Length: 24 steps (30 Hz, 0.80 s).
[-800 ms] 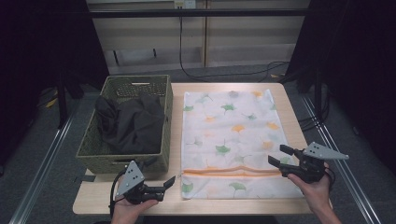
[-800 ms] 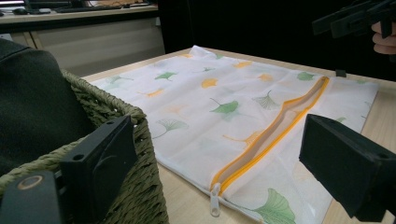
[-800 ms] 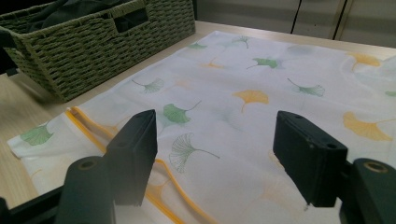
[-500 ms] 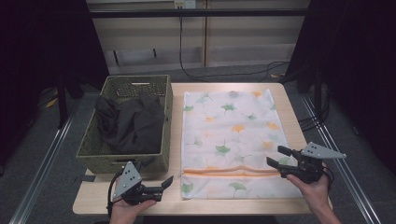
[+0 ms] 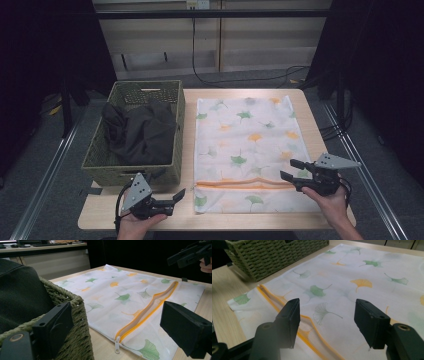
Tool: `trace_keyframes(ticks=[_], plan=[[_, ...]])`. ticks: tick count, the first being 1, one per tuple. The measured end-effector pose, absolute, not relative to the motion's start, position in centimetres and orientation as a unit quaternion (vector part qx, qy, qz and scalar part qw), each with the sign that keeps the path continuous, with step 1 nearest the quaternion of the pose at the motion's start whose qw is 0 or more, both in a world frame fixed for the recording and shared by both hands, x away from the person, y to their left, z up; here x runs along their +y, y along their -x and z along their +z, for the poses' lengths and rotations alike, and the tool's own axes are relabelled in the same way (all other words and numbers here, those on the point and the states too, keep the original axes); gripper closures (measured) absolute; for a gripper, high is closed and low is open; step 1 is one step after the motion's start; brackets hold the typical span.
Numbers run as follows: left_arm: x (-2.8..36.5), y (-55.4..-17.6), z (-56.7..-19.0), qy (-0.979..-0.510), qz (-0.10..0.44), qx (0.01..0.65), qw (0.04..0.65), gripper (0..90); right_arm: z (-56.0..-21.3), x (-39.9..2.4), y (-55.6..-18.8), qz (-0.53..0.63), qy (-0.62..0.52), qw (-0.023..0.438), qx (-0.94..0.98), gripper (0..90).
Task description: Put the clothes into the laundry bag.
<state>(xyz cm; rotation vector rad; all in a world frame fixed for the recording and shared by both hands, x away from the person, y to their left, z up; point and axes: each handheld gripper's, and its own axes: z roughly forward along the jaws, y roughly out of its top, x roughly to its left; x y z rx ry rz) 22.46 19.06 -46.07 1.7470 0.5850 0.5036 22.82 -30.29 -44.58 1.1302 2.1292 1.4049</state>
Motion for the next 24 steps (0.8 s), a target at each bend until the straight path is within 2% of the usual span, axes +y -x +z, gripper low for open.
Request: trace_keyframes(ticks=[24], plan=[[19.1, -22.2, -45.9, -0.75, 0.211, 0.242, 0.579, 11.5, -45.2, -25.3, -25.5, 0.44, -0.356, 0.111, 0.817, 35.8]])
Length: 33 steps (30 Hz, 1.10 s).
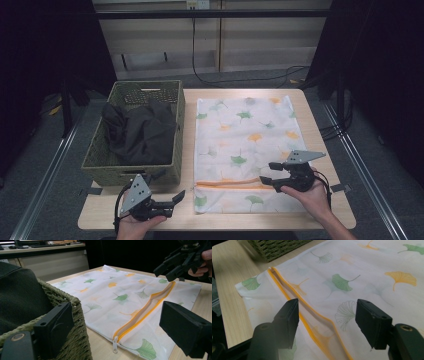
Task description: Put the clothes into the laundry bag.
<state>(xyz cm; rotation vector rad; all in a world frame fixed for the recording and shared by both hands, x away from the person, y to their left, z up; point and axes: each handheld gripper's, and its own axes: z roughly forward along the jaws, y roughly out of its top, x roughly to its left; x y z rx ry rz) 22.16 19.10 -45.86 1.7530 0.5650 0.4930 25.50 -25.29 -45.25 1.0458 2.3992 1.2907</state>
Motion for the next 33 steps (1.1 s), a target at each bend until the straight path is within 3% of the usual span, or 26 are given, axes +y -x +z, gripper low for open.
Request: trace_keyframes(ticks=[6, 10, 18, 33], plan=[[19.1, -22.2, -45.9, -0.747, 0.211, 0.244, 0.581, 11.5, -44.1, -23.6, -27.0, 0.434, -0.351, 0.126, 0.82, 31.5], [19.2, -22.2, -45.8, -0.747, 0.211, 0.243, 0.582, 11.7, -44.1, -22.7, -28.1, 0.438, -0.339, 0.132, 0.822, 33.7], [19.2, -22.1, -45.9, -0.748, 0.209, 0.243, 0.581, 11.7, -45.8, -21.2, -29.5, 0.388, -0.36, 0.087, 0.844, 29.3], [19.1, -22.2, -46.0, -0.752, 0.207, 0.246, 0.576, 11.6, -48.0, -22.3, -28.6, 0.318, -0.341, 0.071, 0.882, 44.7]])
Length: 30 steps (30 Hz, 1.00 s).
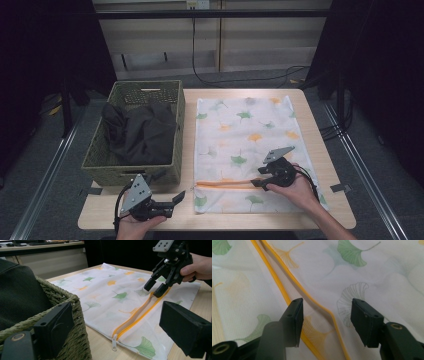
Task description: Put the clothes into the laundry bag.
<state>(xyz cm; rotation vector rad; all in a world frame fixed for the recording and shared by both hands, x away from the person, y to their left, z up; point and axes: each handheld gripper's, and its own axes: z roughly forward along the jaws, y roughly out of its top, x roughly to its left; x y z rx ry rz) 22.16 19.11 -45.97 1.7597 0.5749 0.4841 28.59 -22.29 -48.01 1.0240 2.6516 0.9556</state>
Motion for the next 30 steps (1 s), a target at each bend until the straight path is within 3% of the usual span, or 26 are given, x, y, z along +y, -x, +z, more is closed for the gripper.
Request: trace_keyframes(ticks=[10, 24, 30], plan=[[19.2, -22.2, -45.9, -0.755, 0.207, 0.243, 0.573, 11.6, -48.5, -21.7, -28.6, 0.277, -0.336, 0.073, 0.897, 58.4], [19.2, -22.3, -46.0, -0.756, 0.206, 0.246, 0.571, 11.6, -48.4, -21.6, -29.0, 0.266, -0.349, 0.076, 0.895, 87.1], [19.3, -22.3, -46.0, -0.756, 0.206, 0.248, 0.57, 11.6, -48.4, -21.5, -28.9, 0.27, -0.352, 0.084, 0.892, 89.1]])
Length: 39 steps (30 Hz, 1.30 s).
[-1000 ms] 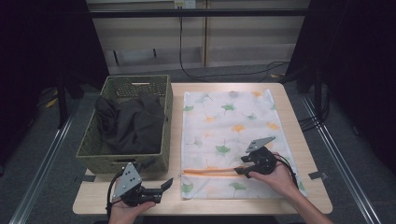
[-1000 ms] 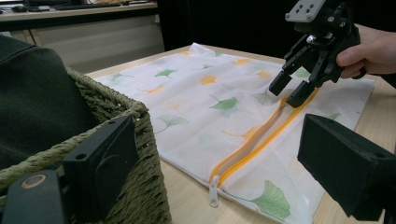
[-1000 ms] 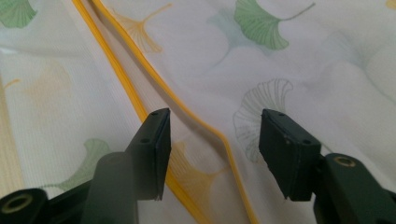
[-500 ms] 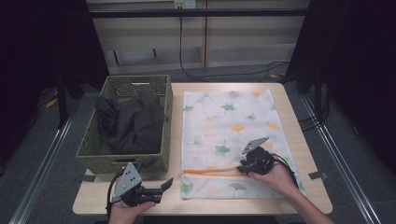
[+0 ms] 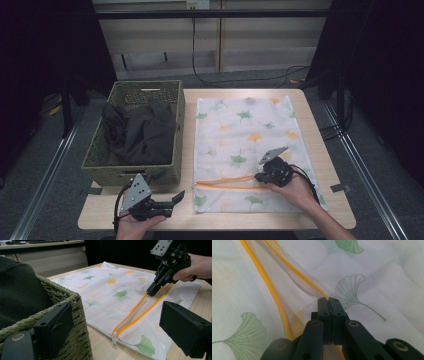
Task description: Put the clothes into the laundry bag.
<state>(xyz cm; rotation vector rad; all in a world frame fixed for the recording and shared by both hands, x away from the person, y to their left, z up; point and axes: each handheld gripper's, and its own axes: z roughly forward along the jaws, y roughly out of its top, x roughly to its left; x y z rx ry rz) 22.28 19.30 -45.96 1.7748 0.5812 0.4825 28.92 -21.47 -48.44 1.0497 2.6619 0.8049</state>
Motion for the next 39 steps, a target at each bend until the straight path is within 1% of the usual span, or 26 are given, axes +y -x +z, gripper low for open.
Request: trace_keyframes(ticks=[10, 22, 23, 39], plan=[[19.5, -22.3, -45.9, -0.753, 0.207, 0.249, 0.573, 11.6, -48.2, -21.7, -28.8, 0.294, -0.366, 0.082, 0.879, 89.7], [19.5, -22.3, -45.9, -0.751, 0.206, 0.252, 0.574, 11.6, -47.5, -22.3, -28.8, 0.334, -0.37, 0.099, 0.862, 89.7], [19.5, -22.3, -45.9, -0.751, 0.205, 0.252, 0.575, 11.6, -47.4, -22.4, -28.7, 0.34, -0.371, 0.094, 0.859, 89.7], [19.5, -22.2, -45.9, -0.752, 0.207, 0.253, 0.572, 11.6, -46.0, -23.0, -28.8, 0.398, -0.383, 0.131, 0.823, 89.8]])
